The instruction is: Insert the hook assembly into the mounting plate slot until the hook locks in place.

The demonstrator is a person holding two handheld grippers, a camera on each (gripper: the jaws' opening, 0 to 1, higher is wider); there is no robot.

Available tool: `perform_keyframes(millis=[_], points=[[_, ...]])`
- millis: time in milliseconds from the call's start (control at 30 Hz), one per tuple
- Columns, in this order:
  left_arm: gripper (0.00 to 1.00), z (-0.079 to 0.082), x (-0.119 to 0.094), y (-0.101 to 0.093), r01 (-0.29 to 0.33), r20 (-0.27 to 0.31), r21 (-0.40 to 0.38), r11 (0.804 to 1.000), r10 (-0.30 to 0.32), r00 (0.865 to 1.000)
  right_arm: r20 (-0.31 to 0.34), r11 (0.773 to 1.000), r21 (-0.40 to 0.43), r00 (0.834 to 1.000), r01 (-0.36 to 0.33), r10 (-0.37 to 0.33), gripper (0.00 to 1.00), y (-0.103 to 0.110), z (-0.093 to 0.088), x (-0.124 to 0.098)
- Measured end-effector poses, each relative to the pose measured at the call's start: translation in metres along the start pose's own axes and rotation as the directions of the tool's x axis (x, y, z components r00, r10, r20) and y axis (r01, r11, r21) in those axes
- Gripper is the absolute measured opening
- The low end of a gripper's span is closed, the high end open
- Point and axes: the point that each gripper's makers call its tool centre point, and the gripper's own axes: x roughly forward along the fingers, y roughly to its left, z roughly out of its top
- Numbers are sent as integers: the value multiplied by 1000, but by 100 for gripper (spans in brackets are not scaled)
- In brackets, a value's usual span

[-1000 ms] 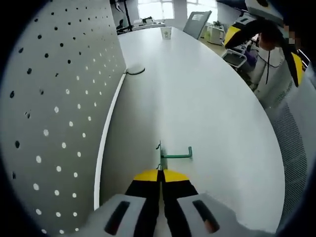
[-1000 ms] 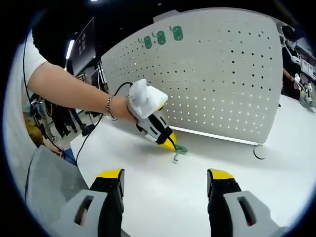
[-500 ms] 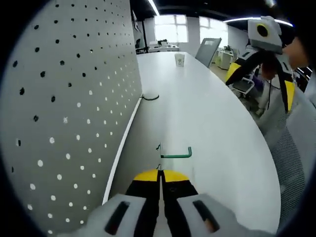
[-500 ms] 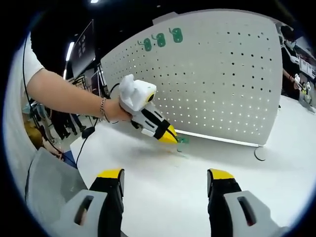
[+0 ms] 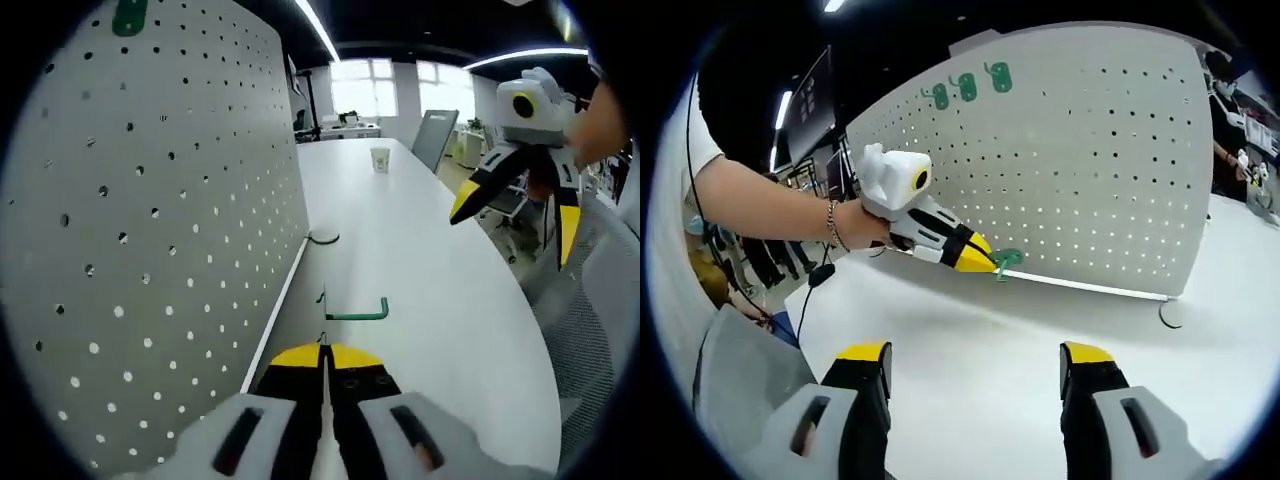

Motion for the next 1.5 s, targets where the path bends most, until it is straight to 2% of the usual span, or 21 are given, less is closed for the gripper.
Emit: perform_keyframes(millis=[100, 300, 367, 567, 867, 1033, 1167, 1267, 1500], points=[[1, 3, -6, -5, -4, 22, 8, 1000, 4, 1000, 18, 1000, 12, 1000, -5, 4, 66, 1, 3, 0], [1, 9, -23, 0, -60, 66, -33, 998, 62, 996, 34, 1000, 8, 999, -15, 15, 66, 5, 6, 0], [1, 11, -30, 0, -76, 84, -35, 997, 79, 993, 52, 999, 33, 998, -27, 25, 66, 8, 7, 1], [1, 18, -51, 3, -128, 131, -69, 989, 136, 982, 68, 999, 30, 997, -44, 42, 66, 13, 9, 4], [1, 26, -81, -6, -187, 224, -117, 975, 209, 952, 95, 997, 15, 993, -76, 74, 66, 25, 18, 5], [1, 28, -95, -6, -231, 241, -140, 963, 259, 935, 107, 996, 7, 990, -93, 91, 66, 31, 21, 5], [1, 36, -106, -12, -248, 265, -130, 960, 274, 924, 111, 995, -9, 988, -104, 104, 66, 37, 23, 5], [1, 44, -119, -14, -267, 298, -137, 954, 296, 907, 119, 994, -12, 987, -111, 112, 66, 40, 24, 5], [1, 51, -142, -22, -298, 333, -155, 942, 333, 882, 165, 991, -28, 977, -132, 135, 66, 51, 29, 2]])
